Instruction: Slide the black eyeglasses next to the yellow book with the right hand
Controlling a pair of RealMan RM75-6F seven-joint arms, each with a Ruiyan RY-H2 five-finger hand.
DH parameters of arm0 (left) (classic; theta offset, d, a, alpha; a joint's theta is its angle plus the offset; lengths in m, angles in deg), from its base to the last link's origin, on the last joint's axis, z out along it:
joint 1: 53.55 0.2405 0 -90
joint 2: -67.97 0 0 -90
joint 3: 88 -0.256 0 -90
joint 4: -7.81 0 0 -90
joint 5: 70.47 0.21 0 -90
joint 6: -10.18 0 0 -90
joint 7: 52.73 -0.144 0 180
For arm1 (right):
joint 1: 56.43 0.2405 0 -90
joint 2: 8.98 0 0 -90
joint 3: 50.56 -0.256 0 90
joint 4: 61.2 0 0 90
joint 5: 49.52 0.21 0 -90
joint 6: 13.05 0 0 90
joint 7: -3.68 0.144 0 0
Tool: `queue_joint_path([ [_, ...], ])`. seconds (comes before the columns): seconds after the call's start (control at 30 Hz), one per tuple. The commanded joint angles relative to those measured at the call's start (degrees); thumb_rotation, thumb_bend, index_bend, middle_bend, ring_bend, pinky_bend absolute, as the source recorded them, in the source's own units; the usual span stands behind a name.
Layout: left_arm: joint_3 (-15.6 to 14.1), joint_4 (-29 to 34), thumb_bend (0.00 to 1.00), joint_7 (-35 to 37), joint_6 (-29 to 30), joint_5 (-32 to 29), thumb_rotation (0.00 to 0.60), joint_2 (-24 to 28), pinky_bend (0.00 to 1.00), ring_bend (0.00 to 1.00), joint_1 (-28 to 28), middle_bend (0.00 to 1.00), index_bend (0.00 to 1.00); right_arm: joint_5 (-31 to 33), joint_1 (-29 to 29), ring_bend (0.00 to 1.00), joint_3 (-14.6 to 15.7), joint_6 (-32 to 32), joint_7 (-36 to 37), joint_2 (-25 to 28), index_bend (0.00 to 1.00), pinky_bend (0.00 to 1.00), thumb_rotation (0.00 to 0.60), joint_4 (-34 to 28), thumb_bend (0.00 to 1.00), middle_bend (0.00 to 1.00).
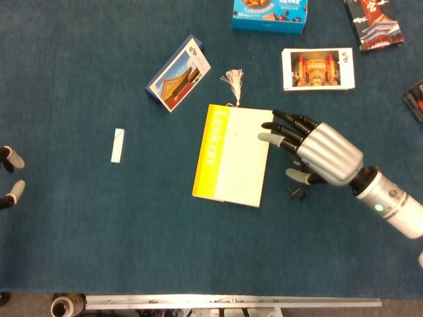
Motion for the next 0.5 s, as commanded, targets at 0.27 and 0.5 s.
queue_joint_path([
  [0.27,-0.16,-0.45,0.28,0.76,0.15,0.00,0.600,-0.06,0.56,0.46,0.27,0.52,0.46,0.97,0.09,0.05,0.04,-0.76,2.04,-2.55,0.19,0.21,0.600,5.05,0.20,0.18],
  [0.5,-0.23,-0.59,0.28,0.84,0.16,0.10,0.600,-0.17,0.56,0.46,0.33,0.52,0.46,1.26,-0.22,0.05,0.43,-0.56,3.42,-3.90,0.19,0.21,0.600,8.25,0.20,0.18],
])
